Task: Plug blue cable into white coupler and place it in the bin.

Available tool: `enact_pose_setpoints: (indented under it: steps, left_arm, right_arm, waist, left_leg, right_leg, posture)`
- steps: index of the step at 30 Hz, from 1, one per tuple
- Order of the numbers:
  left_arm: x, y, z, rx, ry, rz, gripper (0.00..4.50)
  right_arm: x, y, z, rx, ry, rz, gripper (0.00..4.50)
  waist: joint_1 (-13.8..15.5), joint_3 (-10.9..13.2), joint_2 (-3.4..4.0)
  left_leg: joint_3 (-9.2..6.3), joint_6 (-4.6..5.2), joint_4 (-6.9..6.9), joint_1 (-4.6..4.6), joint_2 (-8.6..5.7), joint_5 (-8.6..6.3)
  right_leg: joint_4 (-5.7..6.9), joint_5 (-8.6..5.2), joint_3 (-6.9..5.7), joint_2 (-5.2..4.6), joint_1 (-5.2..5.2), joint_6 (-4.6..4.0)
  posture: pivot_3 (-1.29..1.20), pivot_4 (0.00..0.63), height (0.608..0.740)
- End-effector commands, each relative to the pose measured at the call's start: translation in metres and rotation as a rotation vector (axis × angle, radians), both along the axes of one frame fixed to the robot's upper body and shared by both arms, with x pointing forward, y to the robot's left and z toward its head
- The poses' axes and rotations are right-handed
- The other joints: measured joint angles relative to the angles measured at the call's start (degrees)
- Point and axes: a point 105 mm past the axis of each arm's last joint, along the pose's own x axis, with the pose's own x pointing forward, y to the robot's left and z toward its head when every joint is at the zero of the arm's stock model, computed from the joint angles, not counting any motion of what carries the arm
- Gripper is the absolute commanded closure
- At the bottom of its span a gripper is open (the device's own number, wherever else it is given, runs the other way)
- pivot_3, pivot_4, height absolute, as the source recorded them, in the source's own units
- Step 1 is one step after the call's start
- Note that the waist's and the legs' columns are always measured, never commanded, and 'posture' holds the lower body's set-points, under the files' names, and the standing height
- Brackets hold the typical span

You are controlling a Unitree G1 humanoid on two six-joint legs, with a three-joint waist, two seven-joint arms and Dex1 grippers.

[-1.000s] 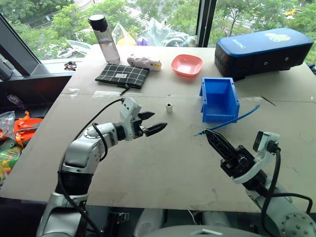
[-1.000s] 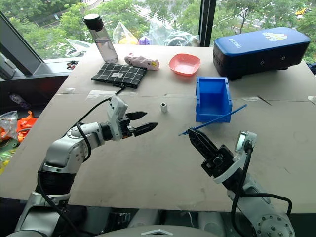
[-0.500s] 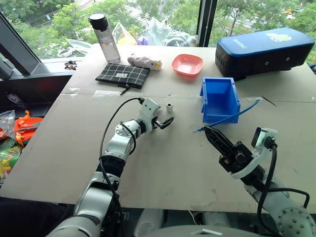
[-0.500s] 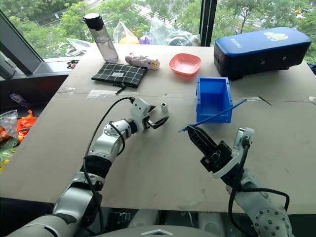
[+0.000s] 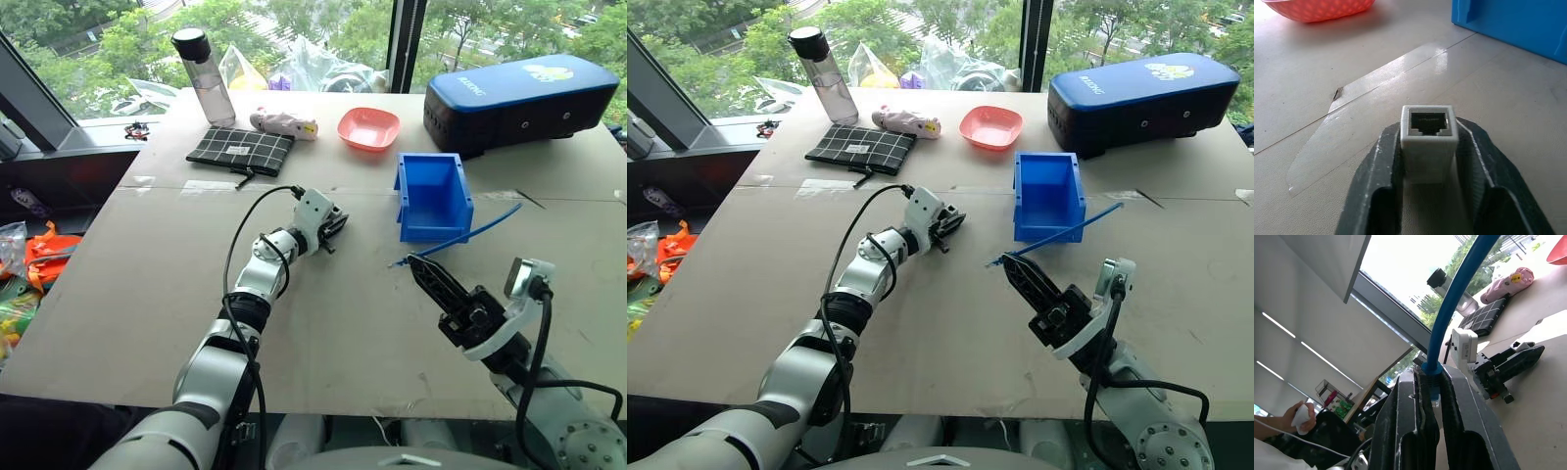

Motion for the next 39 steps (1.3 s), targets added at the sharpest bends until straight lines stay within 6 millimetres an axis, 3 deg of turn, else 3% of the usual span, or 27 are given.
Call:
enact_pose_setpoints:
  steps: [1,3,8,11,16,21,28,39]
  left_arm:
    - [0.002,0.003,0.008,0.012,-0.035,-0.019,3.92]
    - [-0.002,0.003,0.010,0.007,-0.039,-0.066,3.92]
    - [-0.056,-0.024,0.026,-0.079,0.039,-0.562,3.92]
    - [-0.087,-0.032,0.019,0.023,0.080,-0.809,3.92]
    - [-0.108,-0.042,0.008,0.174,0.094,-1.060,3.92]
    - [-0.111,-0.045,-0.003,0.281,0.108,-1.183,3.92]
    - [-0.106,-0.044,-0.009,0.332,0.126,-1.211,3.92]
    - [-0.111,-0.040,-0.016,0.370,0.124,-1.230,3.92]
  right_arm:
    - [-0.007,0.001,0.012,-0.009,-0.058,0.002,4.50]
    - [-0.006,0.001,0.012,-0.027,-0.061,-0.003,4.50]
    - [0.006,-0.001,0.009,-0.218,-0.157,-0.027,4.50]
    - [0.014,-0.002,0.007,-0.361,-0.236,-0.003,4.50]
    - [0.024,0.001,-0.001,-0.535,-0.341,0.070,4.50]
    - [0.031,0.011,-0.015,-0.657,-0.417,0.174,4.50]
    - [0.036,0.016,-0.044,-0.798,-0.477,0.296,4.50]
    - [0.041,0.027,-0.058,-0.824,-0.525,0.359,4.50]
  waist:
    - [-0.13,0.00,0.00]
    - [-0.22,0.00,0.00]
    - [-0.59,0.01,0.01]
    - [-0.38,0.01,0.02]
    - [-0.30,0.01,0.01]
    - [-0.39,0.03,0.00]
    - [-0.48,0.05,-0.03]
    - [-0.49,0.05,-0.04]
  left_leg:
    - [0.01,0.00,0.00,0.00,0.00,0.00]
    - [0.01,0.00,0.00,0.01,0.00,0.00]
    - [0.05,-0.03,0.00,0.00,0.00,0.02]
    - [0.07,-0.01,0.01,-0.02,0.01,0.01]
    - [0.15,0.02,0.08,-0.02,-0.03,0.00]
    - [0.11,0.03,0.12,0.01,-0.02,-0.01]
    - [0.08,0.04,0.16,0.00,-0.04,-0.01]
    - [0.03,0.02,0.19,0.00,-0.04,0.00]
  right_leg:
    - [0.01,0.00,0.00,0.00,0.00,0.00]
    - [0.02,0.00,-0.01,0.00,0.00,0.00]
    - [0.06,0.00,0.02,0.02,-0.06,-0.01]
    - [0.07,-0.01,-0.05,0.03,-0.05,-0.01]
    - [0.02,-0.01,-0.10,0.04,0.05,-0.02]
    - [0.00,-0.01,-0.15,0.04,0.14,-0.02]
    - [-0.01,-0.02,-0.19,0.05,0.15,0.00]
    - [0.02,-0.02,-0.22,0.05,0.16,0.00]
  posture:
    - [0.00,0.150,0.736]
    - [0.00,0.150,0.736]
    - [0.00,0.150,0.736]
    - [0.00,0.150,0.736]
    - [0.00,0.150,0.736]
    - [0.00,0.150,0.736]
    - [0.00,0.150,0.736]
    - [0.00,0.150,0.736]
